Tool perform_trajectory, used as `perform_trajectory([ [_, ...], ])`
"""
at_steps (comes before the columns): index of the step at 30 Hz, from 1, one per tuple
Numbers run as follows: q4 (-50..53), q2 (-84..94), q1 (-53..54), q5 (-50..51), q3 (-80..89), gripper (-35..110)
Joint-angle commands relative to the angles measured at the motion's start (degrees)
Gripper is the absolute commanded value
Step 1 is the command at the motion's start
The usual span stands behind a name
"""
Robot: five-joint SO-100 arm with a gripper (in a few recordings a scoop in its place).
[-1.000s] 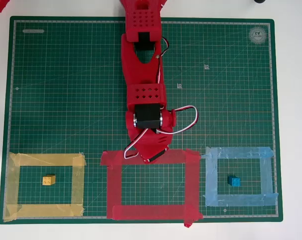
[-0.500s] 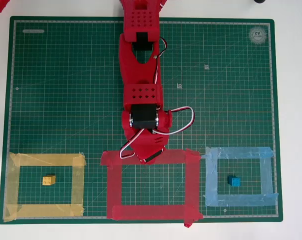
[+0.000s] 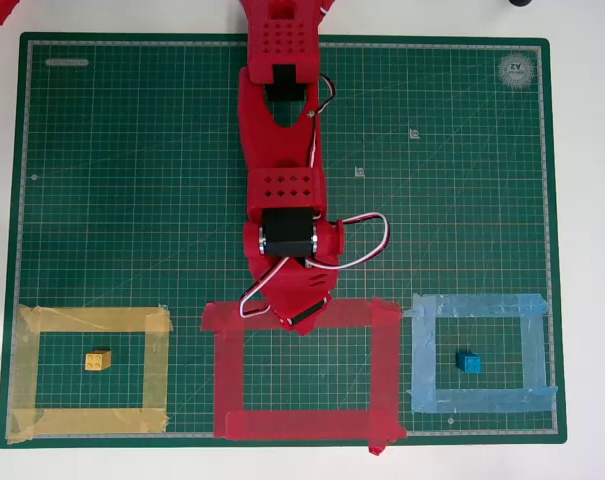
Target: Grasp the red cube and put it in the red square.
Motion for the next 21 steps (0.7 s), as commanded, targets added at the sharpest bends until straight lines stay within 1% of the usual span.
perform_trajectory([
  [1,0.26,2.90,-0.35,0.18,-4.39,18],
  [9,-3.69,2.46,-0.88,0.53,-6.06,18],
  [21,-6.15,2.37,-0.26,0.53,-5.10,18],
])
